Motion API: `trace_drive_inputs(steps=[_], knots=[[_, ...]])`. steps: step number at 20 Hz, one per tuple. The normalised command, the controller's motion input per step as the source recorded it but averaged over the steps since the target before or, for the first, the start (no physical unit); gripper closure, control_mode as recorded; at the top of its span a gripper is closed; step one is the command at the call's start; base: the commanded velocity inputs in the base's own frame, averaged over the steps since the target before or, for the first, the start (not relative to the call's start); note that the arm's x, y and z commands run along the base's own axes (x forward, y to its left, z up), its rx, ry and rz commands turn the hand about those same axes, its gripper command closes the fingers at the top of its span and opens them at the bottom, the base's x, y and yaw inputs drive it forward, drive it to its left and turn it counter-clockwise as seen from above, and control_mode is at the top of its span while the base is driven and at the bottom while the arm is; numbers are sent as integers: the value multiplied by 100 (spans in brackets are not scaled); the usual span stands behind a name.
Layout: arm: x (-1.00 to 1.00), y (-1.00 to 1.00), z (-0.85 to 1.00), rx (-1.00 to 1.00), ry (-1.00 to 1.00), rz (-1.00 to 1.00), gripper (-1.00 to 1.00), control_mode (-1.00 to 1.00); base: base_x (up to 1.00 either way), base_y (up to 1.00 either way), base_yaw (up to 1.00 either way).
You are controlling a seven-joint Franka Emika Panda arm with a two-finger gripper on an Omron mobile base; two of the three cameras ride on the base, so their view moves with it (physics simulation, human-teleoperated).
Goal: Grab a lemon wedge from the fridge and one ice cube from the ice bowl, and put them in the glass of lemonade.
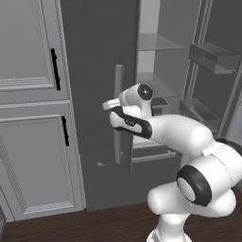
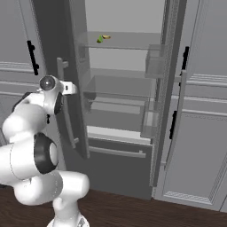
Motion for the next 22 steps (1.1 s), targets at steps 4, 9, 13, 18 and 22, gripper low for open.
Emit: trace_drive_inputs(steps=[4, 9, 13, 18, 22], knots=[[-100, 100, 44, -18, 0, 6, 100, -100, 0, 0, 0], [-93, 100, 59, -17, 0, 5, 100, -100, 0, 0, 0], [-95, 56, 54, -7, -3, 5, 100, -100, 0, 0, 0], [-73, -51, 33, 11, -11, 1, 100, -100, 0, 0, 0], [-12, -98, 71, 8, 12, 0, 100, -100, 0, 0, 0]])
